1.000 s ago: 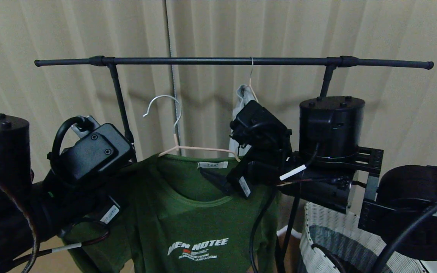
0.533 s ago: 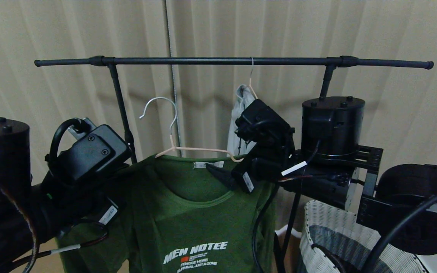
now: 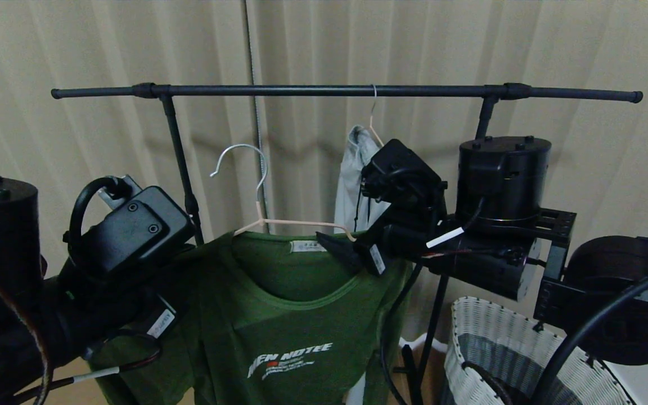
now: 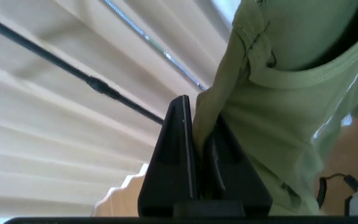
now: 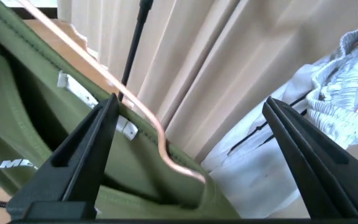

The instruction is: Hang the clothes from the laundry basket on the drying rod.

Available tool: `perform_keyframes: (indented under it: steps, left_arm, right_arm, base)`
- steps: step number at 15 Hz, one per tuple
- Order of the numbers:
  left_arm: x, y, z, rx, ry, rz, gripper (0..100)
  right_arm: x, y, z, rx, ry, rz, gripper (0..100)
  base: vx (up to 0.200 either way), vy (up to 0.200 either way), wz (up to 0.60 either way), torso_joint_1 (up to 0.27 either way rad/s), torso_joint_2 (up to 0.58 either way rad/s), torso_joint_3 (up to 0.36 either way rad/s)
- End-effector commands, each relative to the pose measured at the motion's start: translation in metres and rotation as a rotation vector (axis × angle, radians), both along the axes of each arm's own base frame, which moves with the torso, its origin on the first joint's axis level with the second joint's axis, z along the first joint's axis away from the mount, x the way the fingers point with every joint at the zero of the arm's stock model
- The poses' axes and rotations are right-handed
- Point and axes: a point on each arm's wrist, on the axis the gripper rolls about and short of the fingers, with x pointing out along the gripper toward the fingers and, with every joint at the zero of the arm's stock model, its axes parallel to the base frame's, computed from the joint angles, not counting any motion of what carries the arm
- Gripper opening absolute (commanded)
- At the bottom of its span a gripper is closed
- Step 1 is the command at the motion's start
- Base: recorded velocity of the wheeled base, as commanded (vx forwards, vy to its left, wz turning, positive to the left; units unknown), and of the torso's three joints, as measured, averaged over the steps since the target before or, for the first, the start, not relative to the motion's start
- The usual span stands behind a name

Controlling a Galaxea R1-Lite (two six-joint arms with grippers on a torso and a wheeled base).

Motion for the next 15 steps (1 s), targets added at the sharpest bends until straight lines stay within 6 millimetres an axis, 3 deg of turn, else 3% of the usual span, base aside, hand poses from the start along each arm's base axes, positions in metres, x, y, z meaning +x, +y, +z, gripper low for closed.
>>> perform_keyframes:
  steps: [1, 7, 8, 15]
  left_arm:
    - [-0.0018, -0.0034, 0.0032, -0.022, -0.027, -0.022, 0]
    - [-0.0042, -0.0050, 0.0021, -0.045, -0.025, -0.033, 0]
    - [-0.0048, -0.0046, 0.0027, -0.047, -0.028, -0.033, 0]
    - [-0.0085, -0.0026, 0.0036, -0.084, -0.032, -0.063, 0]
  right_arm:
    - [0.0029, 0.0028, -0.0057, -0.010, 0.011, 0.001, 100]
    - [0.0026, 0.0033, -0.0038, -0.006, 0.007, 0.004, 100]
    - [0.0022, 0.0029, -0.0042, -0.006, 0.009, 0.004, 0]
    - [0.0011, 0.0018, -0.0013, 0.003, 0.004, 0.005, 0]
  base:
    - [0.000, 0.000, 0.00, 0.000, 0.00, 0.000]
    - [0.000, 0.000, 0.00, 0.000, 0.00, 0.000]
    - [0.000, 0.000, 0.00, 0.000, 0.00, 0.000]
    - [0.000, 0.000, 0.00, 0.000, 0.00, 0.000]
